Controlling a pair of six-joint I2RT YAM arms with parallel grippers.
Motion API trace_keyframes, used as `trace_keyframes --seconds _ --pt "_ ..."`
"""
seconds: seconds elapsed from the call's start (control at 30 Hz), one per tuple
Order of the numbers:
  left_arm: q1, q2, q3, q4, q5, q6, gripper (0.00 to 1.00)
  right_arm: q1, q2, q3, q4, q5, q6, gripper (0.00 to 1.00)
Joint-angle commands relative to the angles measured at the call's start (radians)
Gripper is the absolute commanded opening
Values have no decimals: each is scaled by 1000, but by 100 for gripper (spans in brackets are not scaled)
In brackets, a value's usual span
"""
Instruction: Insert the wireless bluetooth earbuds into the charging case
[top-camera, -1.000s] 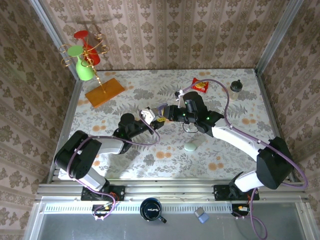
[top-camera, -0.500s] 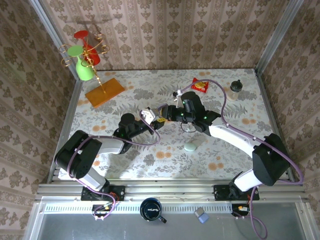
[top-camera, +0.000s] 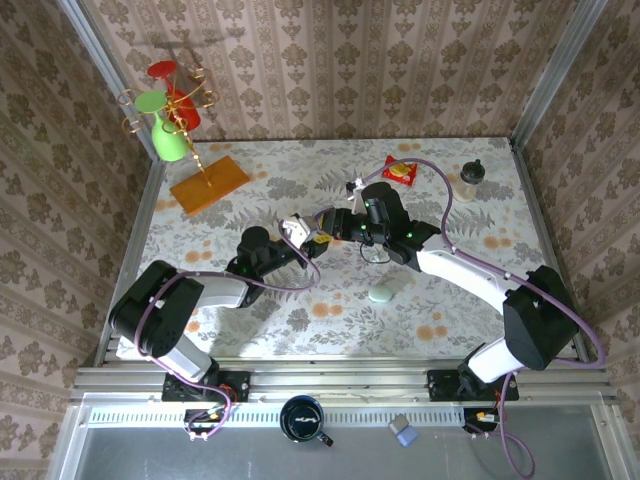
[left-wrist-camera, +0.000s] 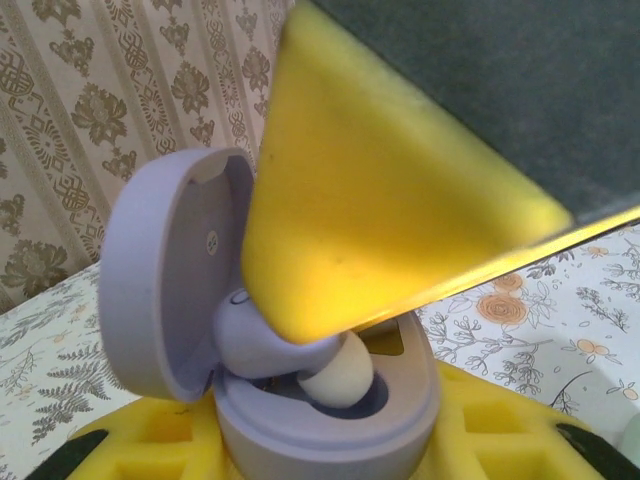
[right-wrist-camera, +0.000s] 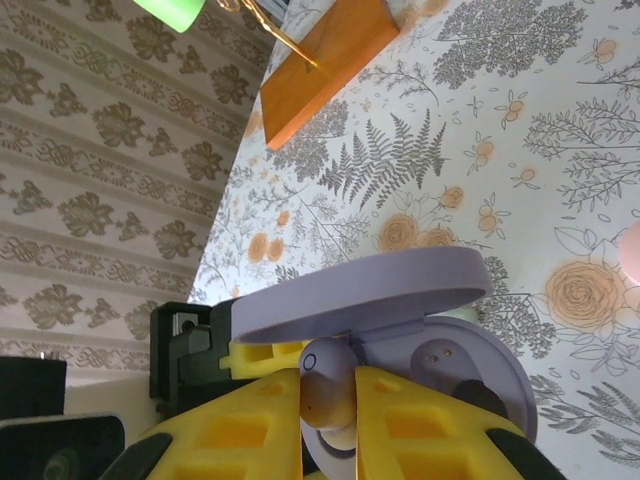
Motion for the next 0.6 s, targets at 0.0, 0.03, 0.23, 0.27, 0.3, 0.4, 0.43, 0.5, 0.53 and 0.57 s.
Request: trace_keyframes --seconds 0.0,0.03,0.23,0.27,0.3,0.4,0.43,0.5,0.53,0.57 --pt "-10 7 36 57 8 -13 23 2 32 -2 46 -23 50 19" --pt "-10 7 35 57 5 -13 23 2 38 0 45 -26 53 19" --pt "-9 -17 24 53 -4 -14 23 2 27 -10 8 5 26 21" --pt "-8 -21 23 50 -7 -13 23 2 21 -9 -2 10 19 22" --pt "-7 -23 22 51 -8 -14 23 2 14 -9 -8 14 12 22" --pt "-3 -28 21 52 -11 -22 23 2 -1 -7 -35 30 -8 22" --pt "-1 -28 21 54 -11 -26 23 2 -5 -7 -43 34 -14 22" --pt "4 -28 21 58 -12 -34 23 2 -10 -8 -47 36 -17 23" --pt "7 -28 20 63 -15 -39 23 2 -12 -12 -47 36 -16 23" --pt "9 -28 19 66 -16 -45 23 2 -13 -14 -46 36 -15 23"
